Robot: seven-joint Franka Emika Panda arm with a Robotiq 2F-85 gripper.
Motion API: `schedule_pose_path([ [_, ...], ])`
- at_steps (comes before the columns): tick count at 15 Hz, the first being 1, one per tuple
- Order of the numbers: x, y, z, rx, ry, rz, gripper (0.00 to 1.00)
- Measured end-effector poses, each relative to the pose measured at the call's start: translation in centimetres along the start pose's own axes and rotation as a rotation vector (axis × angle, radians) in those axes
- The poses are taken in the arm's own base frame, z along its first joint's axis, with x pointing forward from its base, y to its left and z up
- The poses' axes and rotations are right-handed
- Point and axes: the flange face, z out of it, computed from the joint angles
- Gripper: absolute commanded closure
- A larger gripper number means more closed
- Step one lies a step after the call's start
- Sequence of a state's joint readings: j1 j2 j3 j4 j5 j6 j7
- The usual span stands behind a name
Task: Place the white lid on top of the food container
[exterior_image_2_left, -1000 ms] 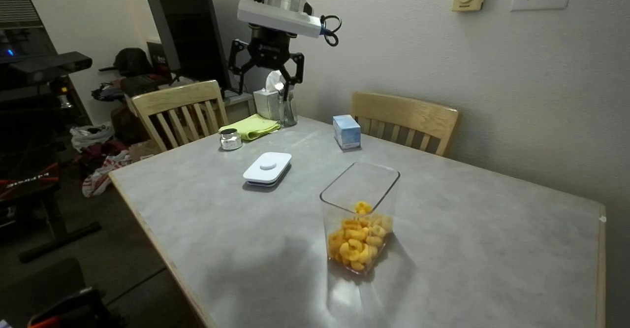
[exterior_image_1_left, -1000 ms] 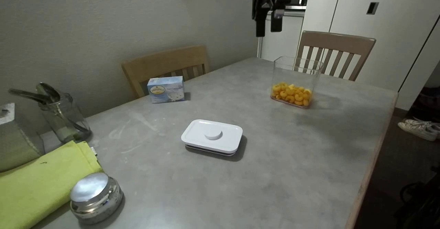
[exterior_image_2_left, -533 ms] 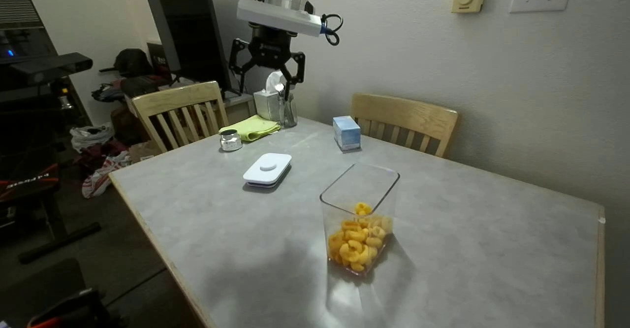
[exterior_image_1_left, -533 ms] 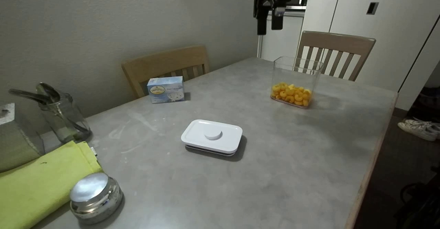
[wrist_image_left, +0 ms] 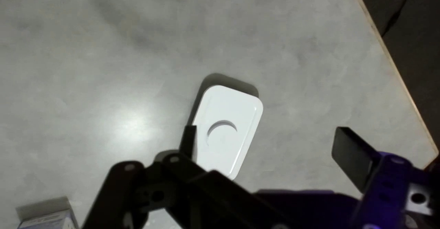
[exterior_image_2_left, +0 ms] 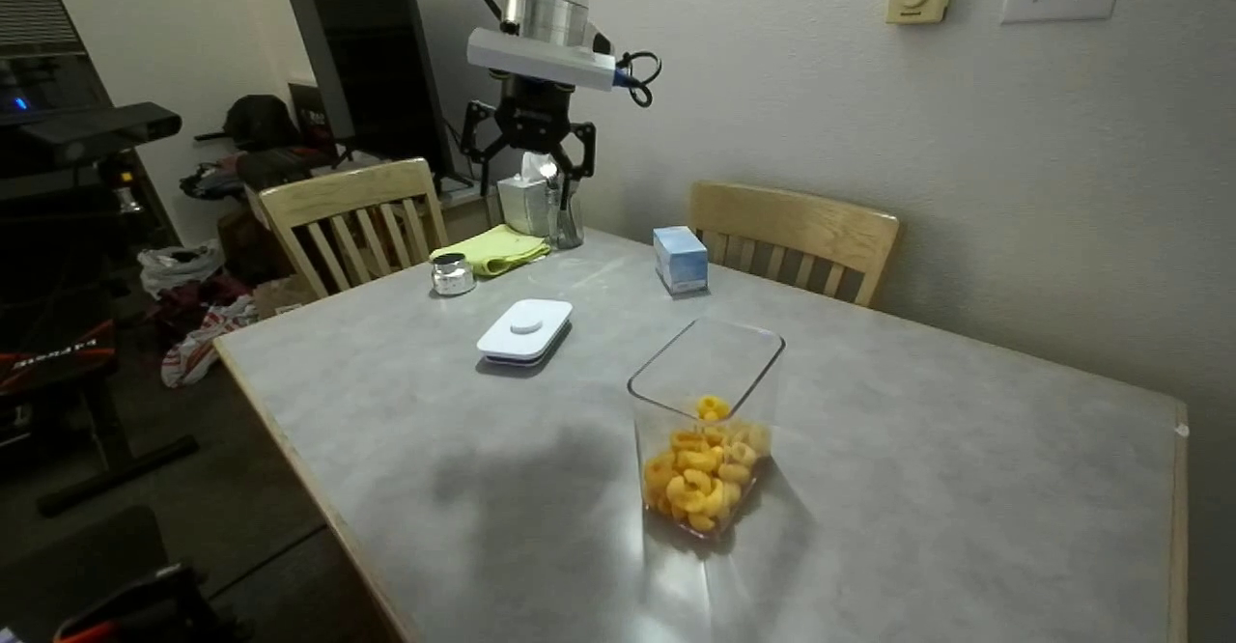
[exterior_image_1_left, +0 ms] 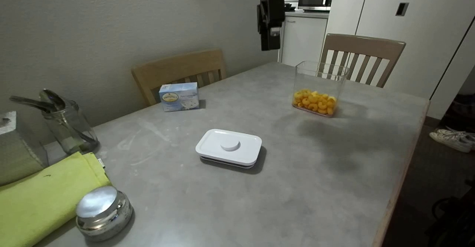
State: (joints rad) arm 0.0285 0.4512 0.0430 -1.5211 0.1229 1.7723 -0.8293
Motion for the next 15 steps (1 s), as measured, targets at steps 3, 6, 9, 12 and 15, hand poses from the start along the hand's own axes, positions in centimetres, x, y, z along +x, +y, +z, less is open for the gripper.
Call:
schedule_pose_path([
  [3, 2.3, 1.1, 1.1, -0.044, -0.034, 0.035, 0.00],
  [6, 5.2, 1.7, 2.5, -0.064, -0.046, 0.021, 0.00],
  [9, 5.9, 1.7, 3.2, -0.059, -0.046, 0.016, 0.00],
  [12, 5.6, 1.9, 2.8, -0.062, -0.042, 0.020, 0.00],
  [15, 5.9, 1.8, 3.1, -0.059, -0.042, 0.033, 0.00],
])
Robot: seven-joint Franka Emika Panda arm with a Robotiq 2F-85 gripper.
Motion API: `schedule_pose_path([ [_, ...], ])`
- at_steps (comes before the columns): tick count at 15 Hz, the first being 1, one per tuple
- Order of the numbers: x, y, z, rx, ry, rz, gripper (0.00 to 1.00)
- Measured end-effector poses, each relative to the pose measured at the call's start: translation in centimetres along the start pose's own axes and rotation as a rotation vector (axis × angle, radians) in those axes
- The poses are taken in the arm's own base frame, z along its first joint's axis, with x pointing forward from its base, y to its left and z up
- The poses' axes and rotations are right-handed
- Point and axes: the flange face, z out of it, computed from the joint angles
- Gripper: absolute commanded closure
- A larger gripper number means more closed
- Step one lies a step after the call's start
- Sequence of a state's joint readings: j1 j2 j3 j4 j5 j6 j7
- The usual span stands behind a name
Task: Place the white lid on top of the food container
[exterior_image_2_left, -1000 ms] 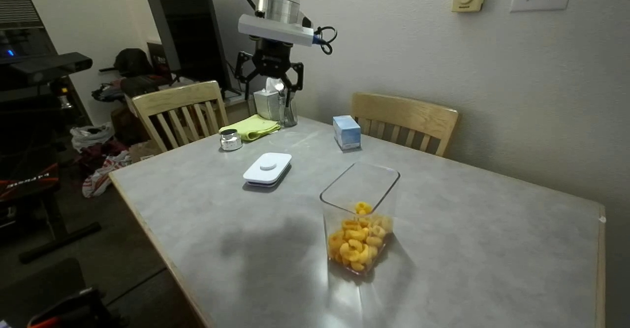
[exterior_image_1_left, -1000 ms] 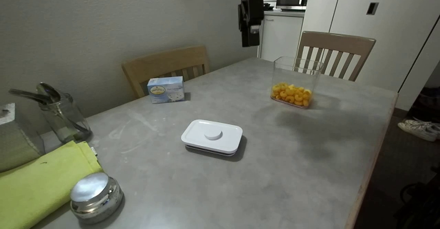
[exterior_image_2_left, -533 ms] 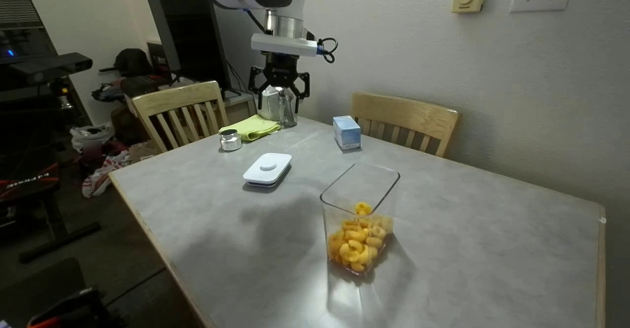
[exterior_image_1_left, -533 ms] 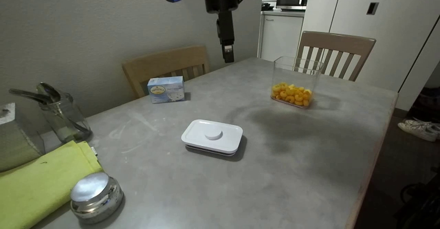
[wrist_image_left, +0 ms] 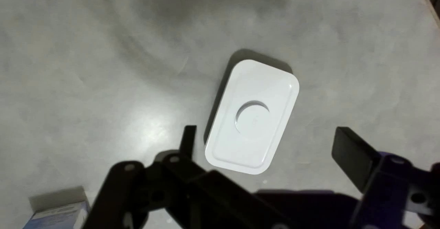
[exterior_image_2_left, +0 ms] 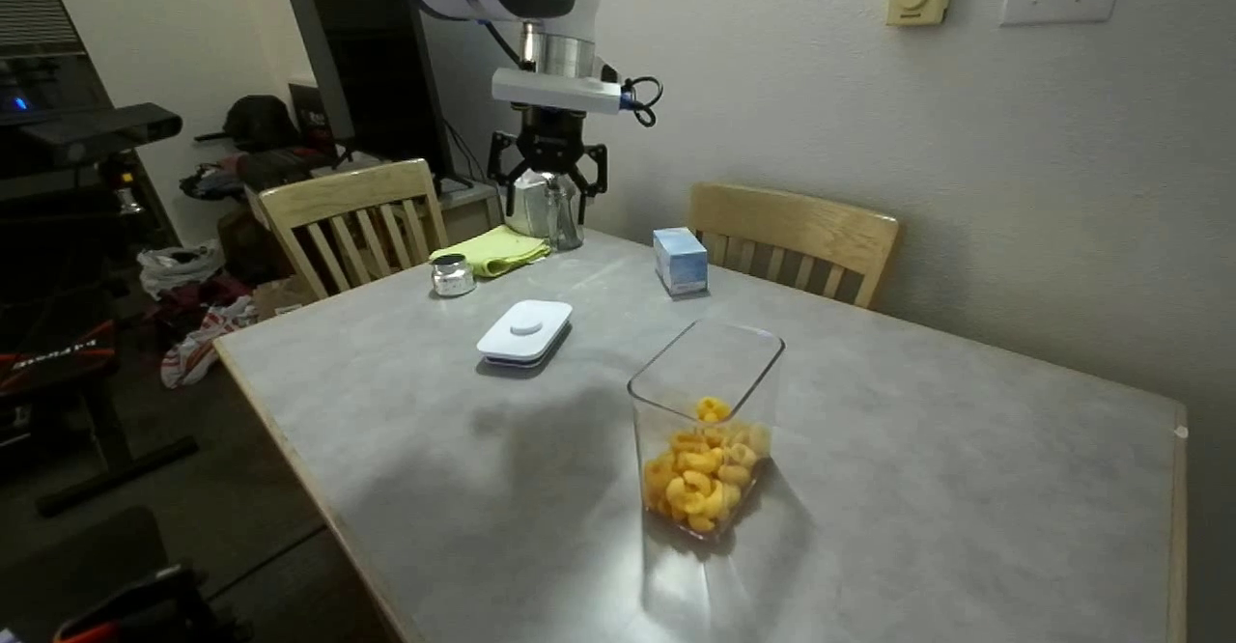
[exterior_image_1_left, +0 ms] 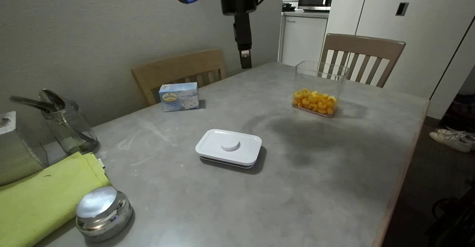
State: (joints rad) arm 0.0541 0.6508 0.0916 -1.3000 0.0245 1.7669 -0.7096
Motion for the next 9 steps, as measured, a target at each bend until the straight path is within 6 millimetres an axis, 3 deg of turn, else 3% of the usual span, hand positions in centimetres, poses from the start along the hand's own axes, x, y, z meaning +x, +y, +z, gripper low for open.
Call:
schedule_pose_path([
  [3, 1.3, -0.6, 1.8, 0.025, -0.007, 0.017, 0.00],
  [9, 6.0, -2.9, 7.0, 0.082, -0.025, -0.012, 0.00],
])
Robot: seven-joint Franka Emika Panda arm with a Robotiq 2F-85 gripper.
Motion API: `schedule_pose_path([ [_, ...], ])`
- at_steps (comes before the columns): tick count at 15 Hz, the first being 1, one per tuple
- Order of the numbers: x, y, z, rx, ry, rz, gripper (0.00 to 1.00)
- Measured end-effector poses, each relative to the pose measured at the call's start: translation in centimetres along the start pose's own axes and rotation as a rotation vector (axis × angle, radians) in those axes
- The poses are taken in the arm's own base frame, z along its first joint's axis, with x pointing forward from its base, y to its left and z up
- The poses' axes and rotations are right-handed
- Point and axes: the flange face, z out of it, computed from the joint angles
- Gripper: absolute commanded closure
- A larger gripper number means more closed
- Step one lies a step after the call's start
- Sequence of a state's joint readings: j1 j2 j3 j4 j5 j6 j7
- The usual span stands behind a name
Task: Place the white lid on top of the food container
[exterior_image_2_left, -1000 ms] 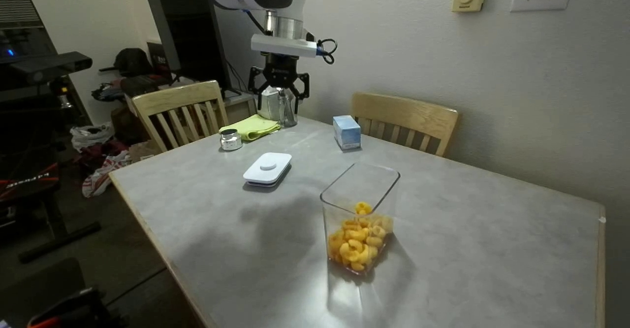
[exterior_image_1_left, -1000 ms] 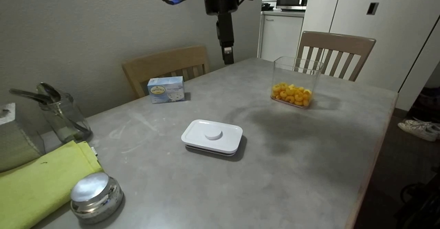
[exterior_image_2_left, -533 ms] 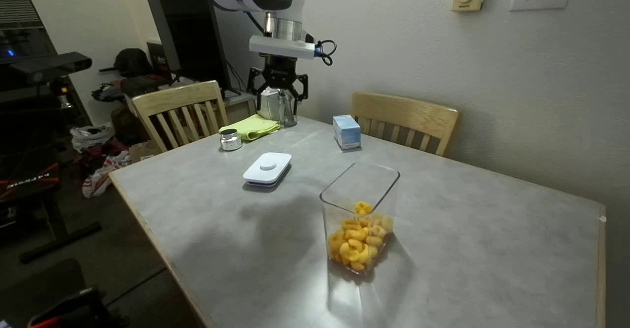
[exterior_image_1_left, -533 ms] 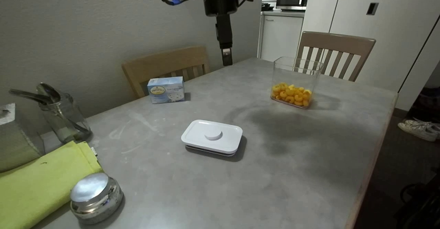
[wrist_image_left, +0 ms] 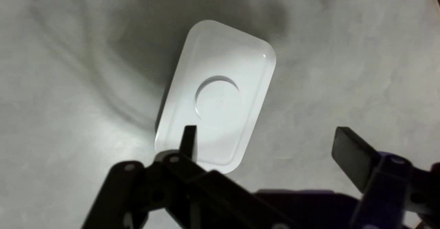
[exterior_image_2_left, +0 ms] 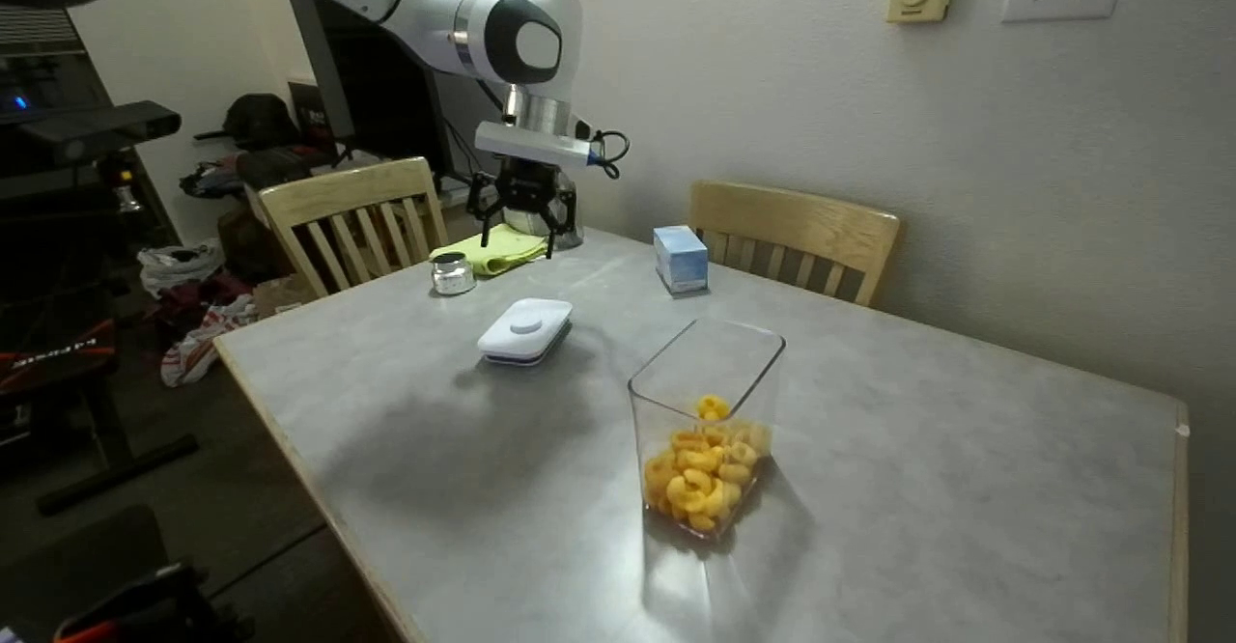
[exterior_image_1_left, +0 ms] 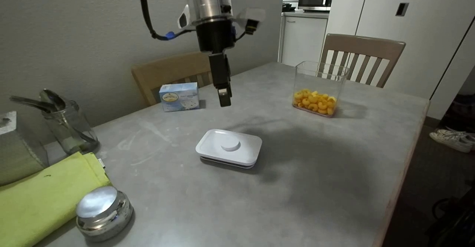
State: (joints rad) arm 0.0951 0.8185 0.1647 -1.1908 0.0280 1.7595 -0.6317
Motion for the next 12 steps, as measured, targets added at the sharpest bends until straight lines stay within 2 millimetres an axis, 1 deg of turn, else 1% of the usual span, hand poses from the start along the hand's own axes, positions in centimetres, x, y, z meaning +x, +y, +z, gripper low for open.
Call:
schedule_pose_path([
  [3, 1.0, -0.6, 1.2, 0.022, -0.024, -0.012, 0.00],
  [8, 1.2, -0.8, 0.9, 0.024, -0.022, -0.037, 0.00],
  [10, 1.3, -0.9, 1.3, 0.028, -0.025, 0.007, 0.00],
  [12, 1.5, -0.9, 2.3, 0.035, -0.039, 0.112, 0.00],
])
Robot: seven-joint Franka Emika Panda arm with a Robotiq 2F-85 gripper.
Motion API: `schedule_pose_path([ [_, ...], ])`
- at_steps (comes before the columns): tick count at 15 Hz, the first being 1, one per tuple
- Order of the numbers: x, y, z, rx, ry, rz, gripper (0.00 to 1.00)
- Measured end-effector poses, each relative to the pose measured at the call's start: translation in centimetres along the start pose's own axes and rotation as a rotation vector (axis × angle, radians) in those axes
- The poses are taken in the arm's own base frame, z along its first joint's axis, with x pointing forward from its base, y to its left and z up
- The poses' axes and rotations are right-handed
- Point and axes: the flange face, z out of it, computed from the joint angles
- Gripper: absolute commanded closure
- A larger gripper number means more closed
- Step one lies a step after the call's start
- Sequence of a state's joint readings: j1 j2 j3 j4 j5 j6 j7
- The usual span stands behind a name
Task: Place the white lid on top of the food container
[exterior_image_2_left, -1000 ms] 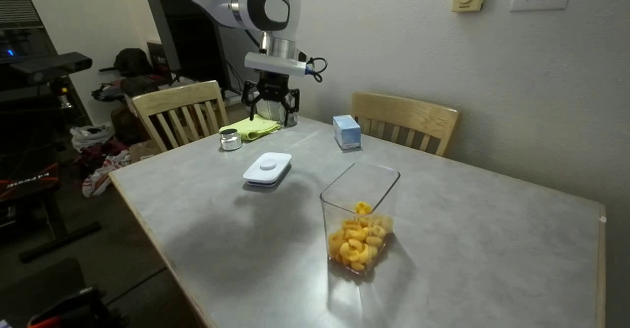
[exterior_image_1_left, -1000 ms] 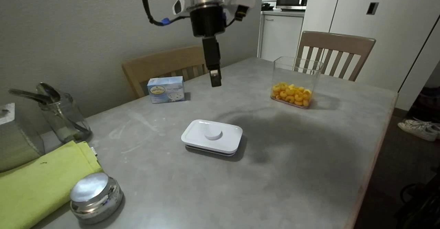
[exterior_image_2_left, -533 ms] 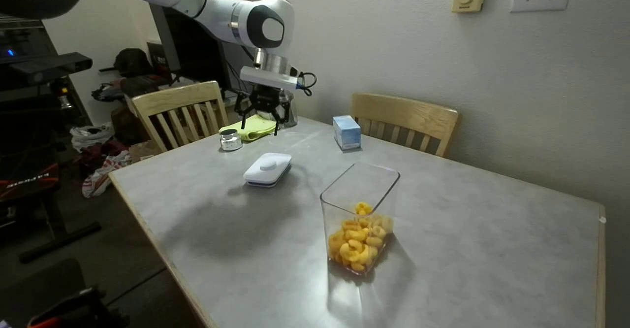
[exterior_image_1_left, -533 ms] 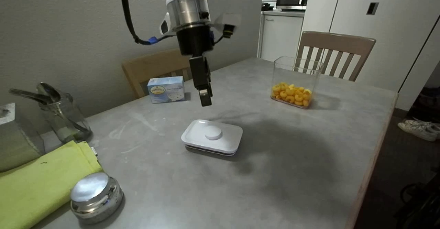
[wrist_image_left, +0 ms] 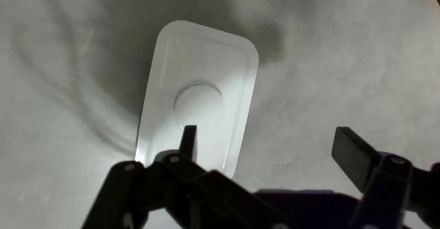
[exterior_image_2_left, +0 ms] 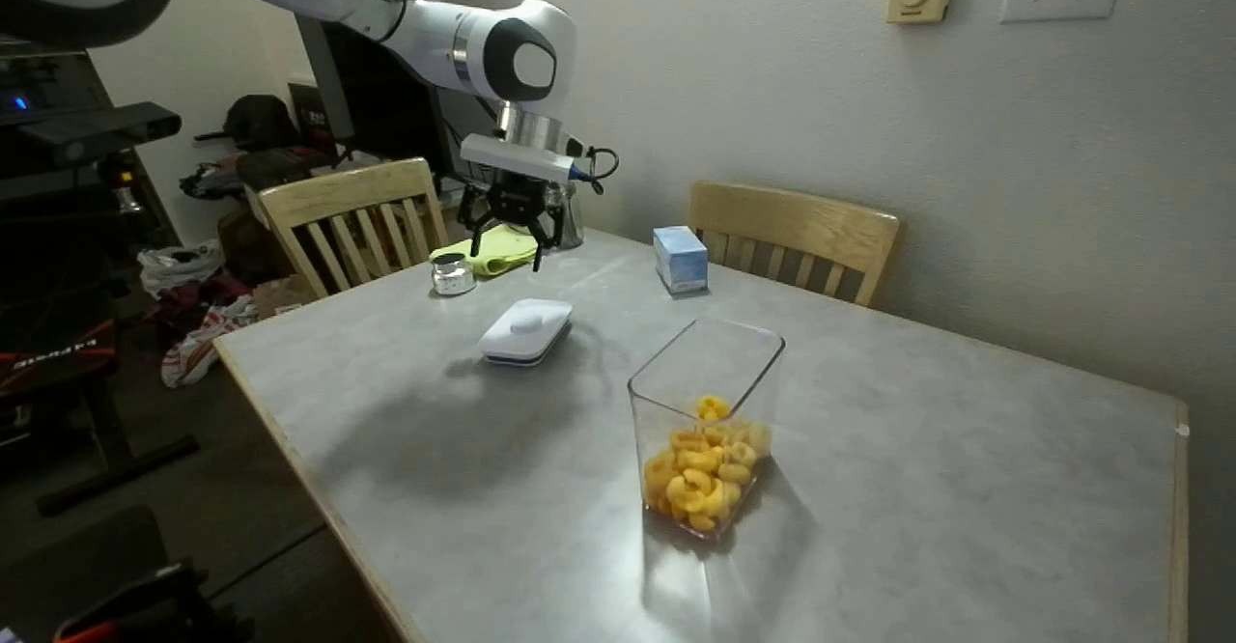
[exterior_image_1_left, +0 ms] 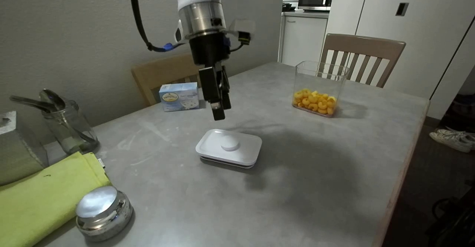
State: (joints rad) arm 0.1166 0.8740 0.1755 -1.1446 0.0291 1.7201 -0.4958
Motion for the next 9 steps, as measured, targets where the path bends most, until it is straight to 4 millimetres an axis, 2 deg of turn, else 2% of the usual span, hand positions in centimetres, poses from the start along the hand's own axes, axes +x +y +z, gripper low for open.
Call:
schedule_pose_path([
  [4, 1.0, -1.2, 2.4, -0.001, -0.036, 0.230, 0.00],
  [7, 1.5, -2.2, 3.3, -0.009, -0.055, 0.361, 0.00],
  [9, 1.3, -2.2, 4.0, -0.024, -0.072, 0.460, 0.00],
])
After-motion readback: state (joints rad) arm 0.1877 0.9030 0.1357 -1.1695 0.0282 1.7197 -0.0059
